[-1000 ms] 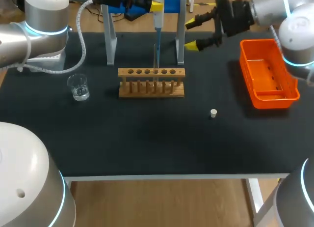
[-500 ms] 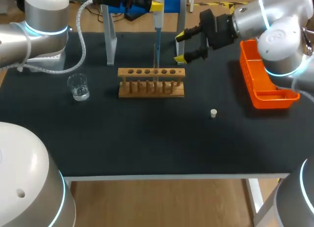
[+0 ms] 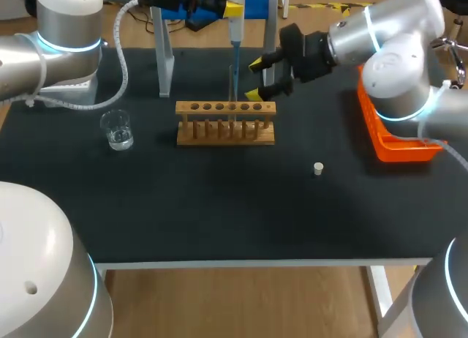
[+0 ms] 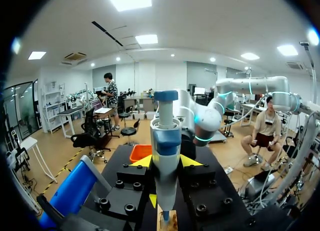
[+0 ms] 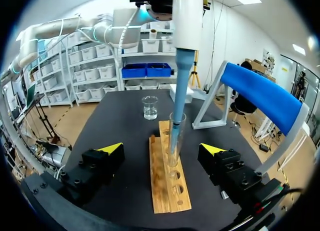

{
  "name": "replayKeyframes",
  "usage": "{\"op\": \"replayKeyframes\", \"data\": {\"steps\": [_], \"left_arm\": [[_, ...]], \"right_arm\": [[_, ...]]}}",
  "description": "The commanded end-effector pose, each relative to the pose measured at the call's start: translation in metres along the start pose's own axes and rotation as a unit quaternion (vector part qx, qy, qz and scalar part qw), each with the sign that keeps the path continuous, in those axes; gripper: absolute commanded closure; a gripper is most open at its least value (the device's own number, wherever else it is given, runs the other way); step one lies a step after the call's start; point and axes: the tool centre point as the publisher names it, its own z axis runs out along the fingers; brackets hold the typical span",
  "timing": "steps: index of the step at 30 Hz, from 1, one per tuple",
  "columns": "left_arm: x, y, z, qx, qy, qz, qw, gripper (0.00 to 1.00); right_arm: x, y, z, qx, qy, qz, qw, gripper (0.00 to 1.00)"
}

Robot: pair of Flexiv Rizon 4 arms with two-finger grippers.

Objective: Invert the test tube, pick up the pipette, mount the tip to pipette, aspirate from beaker and dispense into the tube, eject the tip, return the pipette, and cap with the stopper.

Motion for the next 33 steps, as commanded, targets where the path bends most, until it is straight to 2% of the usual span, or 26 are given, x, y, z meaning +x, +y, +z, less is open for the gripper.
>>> {"op": "replayKeyframes", "data": {"steps": [1, 6, 33], "left_arm": [[-0.0003, -0.0007, -0.0004, -0.001, 0.001, 0.000, 1.000, 1.00], [-0.0003, -0.0007, -0.0004, -0.001, 0.001, 0.000, 1.000, 1.00], [-0.0003, -0.0007, -0.0004, -0.001, 0.001, 0.000, 1.000, 1.00]], "right_arm": [[-0.0033, -0.0010, 0.0054, -0.001, -0.001, 0.003, 1.000, 0.00], [-0.0013, -0.0028, 0.0077, -0.001, -0.011, 0.008, 1.000, 0.00], [-0.0013, -0.0033, 0.0081, -0.001, -0.011, 0.008, 1.000, 0.00]]}}
